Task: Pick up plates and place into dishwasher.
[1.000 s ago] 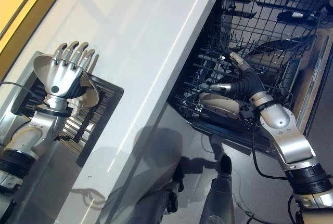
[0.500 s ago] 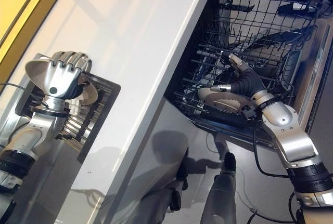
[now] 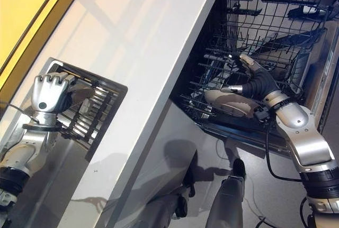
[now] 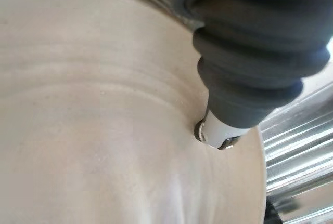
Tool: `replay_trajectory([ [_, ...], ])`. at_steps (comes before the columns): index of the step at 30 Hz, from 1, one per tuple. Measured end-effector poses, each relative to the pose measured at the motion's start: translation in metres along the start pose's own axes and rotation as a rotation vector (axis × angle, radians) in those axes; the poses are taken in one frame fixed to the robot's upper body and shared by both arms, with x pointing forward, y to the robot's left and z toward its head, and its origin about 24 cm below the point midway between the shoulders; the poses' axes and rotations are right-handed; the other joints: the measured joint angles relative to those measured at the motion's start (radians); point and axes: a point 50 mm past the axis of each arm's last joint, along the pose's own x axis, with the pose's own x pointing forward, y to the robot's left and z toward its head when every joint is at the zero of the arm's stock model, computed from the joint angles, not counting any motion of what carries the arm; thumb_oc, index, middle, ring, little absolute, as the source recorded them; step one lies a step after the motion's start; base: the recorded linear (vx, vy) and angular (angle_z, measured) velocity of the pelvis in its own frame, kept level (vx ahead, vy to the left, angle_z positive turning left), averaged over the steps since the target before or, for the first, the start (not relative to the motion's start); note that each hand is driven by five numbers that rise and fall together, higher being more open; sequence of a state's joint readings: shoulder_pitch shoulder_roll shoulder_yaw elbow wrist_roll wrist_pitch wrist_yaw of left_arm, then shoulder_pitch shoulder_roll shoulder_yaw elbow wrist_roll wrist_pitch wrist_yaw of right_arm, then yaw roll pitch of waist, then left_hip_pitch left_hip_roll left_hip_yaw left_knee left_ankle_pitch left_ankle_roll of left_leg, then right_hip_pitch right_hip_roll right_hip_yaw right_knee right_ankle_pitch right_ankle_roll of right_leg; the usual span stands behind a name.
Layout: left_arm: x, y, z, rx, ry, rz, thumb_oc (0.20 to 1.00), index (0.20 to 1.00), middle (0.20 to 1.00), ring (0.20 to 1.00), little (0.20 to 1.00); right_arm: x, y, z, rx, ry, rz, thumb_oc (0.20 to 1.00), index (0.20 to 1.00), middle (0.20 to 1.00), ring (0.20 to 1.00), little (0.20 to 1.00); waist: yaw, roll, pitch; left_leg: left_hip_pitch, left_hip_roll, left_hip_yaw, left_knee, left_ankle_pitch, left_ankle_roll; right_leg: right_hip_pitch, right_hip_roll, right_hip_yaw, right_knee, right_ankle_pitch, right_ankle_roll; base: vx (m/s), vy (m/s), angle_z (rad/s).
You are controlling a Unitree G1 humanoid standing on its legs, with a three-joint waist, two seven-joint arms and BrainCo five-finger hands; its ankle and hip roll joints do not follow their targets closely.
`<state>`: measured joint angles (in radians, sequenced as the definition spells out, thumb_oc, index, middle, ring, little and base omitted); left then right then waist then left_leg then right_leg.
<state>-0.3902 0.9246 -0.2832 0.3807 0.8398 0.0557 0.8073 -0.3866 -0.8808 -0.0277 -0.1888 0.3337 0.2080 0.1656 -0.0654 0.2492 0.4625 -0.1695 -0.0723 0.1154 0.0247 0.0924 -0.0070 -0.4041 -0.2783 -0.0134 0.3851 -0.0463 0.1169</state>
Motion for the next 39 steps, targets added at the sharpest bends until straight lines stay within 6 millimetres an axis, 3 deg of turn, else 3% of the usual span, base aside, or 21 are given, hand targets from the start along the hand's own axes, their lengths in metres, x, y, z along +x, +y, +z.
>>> replay_trajectory([
  [8,-0.013,-0.003,-0.005,0.001,0.042,0.006,0.200,0.200,0.200,0.200,0.200,-0.003,-0.001,-0.003,0.003,0.021,-0.005,1.000,1.000,1.000,1.000,1.000,0.003,0.000,0.000,-0.001,0.000,-0.008,0.000,0.000,0.000,-0.001,-0.001,-0.006,0.008,-0.013,-0.001,0.00,0.000,0.00],
  [17,-0.017,0.005,-0.021,-0.011,0.350,0.226,0.200,0.200,0.200,0.200,0.200,-0.003,-0.001,-0.003,0.002,0.020,-0.012,1.000,1.000,1.000,1.000,1.000,0.003,0.000,0.000,-0.009,0.000,-0.008,0.001,-0.001,-0.001,-0.015,-0.002,-0.008,0.024,-0.023,-0.003,0.00,0.000,0.00],
  [26,-0.025,0.027,-0.055,-0.049,0.741,0.534,0.200,0.200,0.200,0.200,0.200,-0.006,-0.003,0.001,-0.011,0.002,-0.038,1.000,1.000,1.000,1.000,1.000,0.018,0.000,0.000,0.015,0.004,-0.024,0.001,-0.001,-0.002,0.022,-0.002,-0.027,0.016,-0.025,-0.002,0.00,-0.010,0.04],
  [32,-0.014,0.053,-0.057,-0.154,0.720,0.729,0.200,0.200,0.200,0.200,0.200,-0.016,-0.004,0.008,-0.010,-0.044,-0.050,1.000,1.000,1.000,1.000,1.000,0.038,-0.002,-0.006,0.055,0.005,-0.057,0.001,-0.004,-0.005,0.089,-0.005,-0.057,0.001,-0.030,-0.003,-0.01,-0.055,0.14],
  [36,-0.013,0.064,-0.049,-0.243,0.641,0.752,0.200,0.200,0.200,0.200,0.200,-0.029,0.004,-0.010,0.033,0.000,-0.033,1.000,1.000,1.000,1.000,1.000,0.055,-0.006,-0.107,0.074,0.015,-0.093,-0.019,-0.009,-0.010,0.131,0.002,-0.095,-0.017,-0.039,0.002,-0.02,-0.159,0.22],
  [39,-0.029,0.064,-0.047,-0.283,0.588,0.710,0.200,0.200,0.200,0.200,0.200,-0.037,0.012,-0.017,0.068,0.003,-0.006,1.000,1.000,1.000,1.000,1.000,0.052,-0.015,-0.190,0.107,0.029,-0.114,-0.043,-0.009,-0.018,0.184,0.030,-0.102,-0.058,-0.043,0.003,-0.14,-0.232,0.14],
])
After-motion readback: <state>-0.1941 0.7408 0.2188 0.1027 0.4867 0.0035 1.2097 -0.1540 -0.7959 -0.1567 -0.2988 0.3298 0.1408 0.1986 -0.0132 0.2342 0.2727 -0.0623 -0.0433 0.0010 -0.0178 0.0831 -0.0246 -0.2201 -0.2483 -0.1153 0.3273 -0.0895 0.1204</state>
